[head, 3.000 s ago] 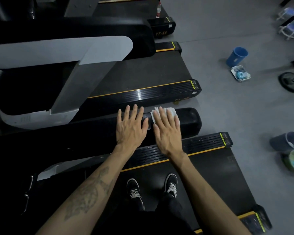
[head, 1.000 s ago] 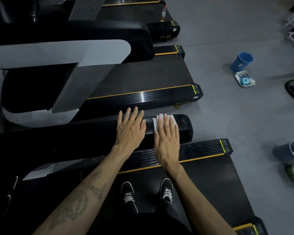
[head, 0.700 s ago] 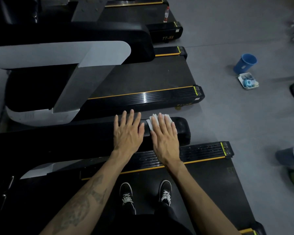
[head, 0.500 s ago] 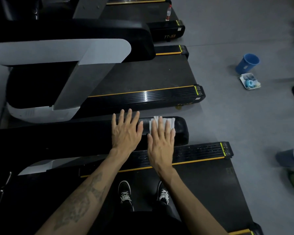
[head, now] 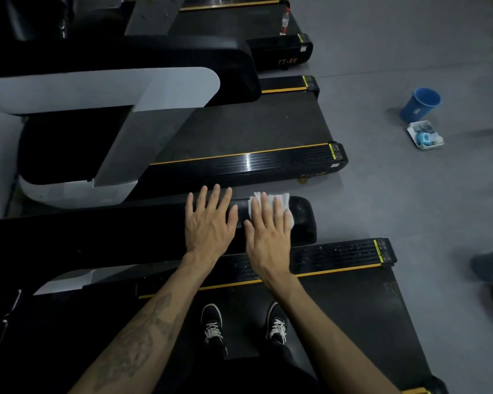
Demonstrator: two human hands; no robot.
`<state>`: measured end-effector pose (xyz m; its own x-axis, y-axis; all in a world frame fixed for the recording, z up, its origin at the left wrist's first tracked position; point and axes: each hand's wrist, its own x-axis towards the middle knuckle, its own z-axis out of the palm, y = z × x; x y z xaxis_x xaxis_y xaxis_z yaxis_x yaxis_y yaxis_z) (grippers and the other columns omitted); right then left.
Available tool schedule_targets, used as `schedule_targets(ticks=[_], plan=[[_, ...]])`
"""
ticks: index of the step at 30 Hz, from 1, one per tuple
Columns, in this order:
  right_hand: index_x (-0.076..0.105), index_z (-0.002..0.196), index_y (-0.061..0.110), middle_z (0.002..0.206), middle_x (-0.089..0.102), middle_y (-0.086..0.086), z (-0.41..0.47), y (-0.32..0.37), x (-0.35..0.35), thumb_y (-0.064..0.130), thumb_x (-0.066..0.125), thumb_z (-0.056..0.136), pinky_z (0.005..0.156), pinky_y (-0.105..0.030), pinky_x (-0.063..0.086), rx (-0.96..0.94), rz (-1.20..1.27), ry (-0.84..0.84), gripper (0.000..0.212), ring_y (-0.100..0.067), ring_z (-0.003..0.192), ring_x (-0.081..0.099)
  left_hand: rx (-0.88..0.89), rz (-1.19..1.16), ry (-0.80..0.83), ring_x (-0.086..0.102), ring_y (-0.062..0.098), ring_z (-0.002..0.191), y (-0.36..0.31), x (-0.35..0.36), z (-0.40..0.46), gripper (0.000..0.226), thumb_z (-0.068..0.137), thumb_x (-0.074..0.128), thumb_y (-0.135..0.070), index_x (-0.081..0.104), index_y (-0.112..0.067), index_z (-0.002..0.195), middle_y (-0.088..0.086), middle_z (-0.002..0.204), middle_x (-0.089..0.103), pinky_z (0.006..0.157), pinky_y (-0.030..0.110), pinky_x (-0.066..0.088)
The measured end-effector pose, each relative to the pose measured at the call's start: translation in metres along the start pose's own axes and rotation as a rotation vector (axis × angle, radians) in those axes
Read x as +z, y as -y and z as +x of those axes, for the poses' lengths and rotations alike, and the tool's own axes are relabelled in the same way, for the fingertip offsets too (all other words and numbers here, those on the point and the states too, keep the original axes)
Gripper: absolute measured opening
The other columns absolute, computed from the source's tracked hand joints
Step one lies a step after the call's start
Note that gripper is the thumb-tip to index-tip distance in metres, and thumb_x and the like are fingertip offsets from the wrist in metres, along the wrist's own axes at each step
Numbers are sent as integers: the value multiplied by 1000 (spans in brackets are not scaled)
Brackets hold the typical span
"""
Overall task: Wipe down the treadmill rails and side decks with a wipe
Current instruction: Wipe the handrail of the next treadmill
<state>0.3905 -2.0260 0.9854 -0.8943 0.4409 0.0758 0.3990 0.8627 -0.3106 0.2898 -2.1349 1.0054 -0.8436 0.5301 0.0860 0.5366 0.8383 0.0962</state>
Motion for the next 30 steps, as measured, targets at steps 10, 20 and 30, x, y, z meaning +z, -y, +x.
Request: schedule_targets(ticks=[10,20,30], plan=[[37,157,19,160,40,-6,33,-28,-21,43,1,105,128,-51,12,-9,-90,110,68,-28,155,22,5,0,10,42,31,147,-1,2,0,62,106,19,-49,51,-21,151,8,154,51,122,57,23],[63,127,20,121,67,-3,65,-35,-32,43,1,102,122,-43,26,-173,-113,188,71,-25,118,59,-8,-174,-17,44,23,146,-22,6,5,59,102,23,-37,60,-15,142,5,149,57,125,53,19],[55,137,15,136,59,-8,32,-30,-28,44,21,104,118,-54,32,7,25,40,56,-30,136,48,-15,-191,-44,46,24,144,-26,11,4,58,104,25,-38,61,-14,141,6,147,59,124,54,23]])
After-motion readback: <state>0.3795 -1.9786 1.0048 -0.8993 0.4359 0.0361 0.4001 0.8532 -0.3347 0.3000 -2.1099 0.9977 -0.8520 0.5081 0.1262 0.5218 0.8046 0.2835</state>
